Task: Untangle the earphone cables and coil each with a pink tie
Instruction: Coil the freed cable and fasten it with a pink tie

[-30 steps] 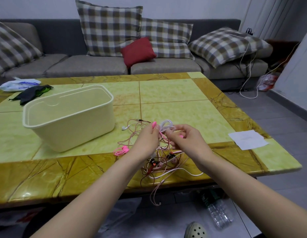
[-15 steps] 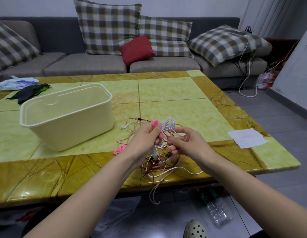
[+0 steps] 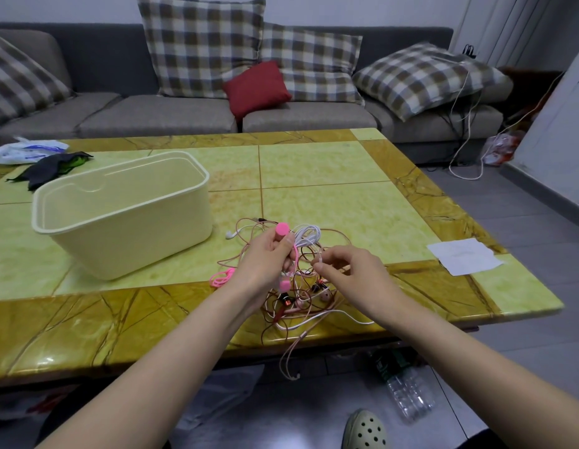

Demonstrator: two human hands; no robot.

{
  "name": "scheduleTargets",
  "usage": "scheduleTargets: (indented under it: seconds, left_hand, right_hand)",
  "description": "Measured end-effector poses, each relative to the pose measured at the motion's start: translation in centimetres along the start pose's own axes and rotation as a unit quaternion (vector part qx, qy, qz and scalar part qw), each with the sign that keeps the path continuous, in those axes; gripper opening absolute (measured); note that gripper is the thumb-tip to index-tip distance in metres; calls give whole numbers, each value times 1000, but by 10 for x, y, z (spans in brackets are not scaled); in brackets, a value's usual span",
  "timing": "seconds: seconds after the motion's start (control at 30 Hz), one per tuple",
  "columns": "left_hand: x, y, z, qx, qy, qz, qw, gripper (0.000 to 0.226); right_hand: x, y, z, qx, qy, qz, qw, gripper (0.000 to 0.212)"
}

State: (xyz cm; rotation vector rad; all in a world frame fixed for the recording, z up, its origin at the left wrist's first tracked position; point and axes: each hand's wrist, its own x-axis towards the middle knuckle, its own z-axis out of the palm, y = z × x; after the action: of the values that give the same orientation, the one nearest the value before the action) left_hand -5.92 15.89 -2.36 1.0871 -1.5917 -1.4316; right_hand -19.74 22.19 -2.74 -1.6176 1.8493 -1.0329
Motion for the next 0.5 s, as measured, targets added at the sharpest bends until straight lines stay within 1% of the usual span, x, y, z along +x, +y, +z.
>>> scheduleTargets:
  seconds: [0.07,0.2,0.33,0.5]
  left_hand:
    - [1,-1,-2,-7,4,5,1000,26]
    - [-2,0,1,-15,-19,11,1000,24]
    - [-2,-3,7,-31,-38,9,999,21]
    - [0,-7,6,-20,-26,-2,999,24]
  right_hand:
    - [1,-1,-1,-26,17,-11,999,8]
    - [6,0,2,72,16,15,997,13]
    - [11,-2,7,130,3,37,991,14]
    - [10,-1,11,142,4,43,989,12]
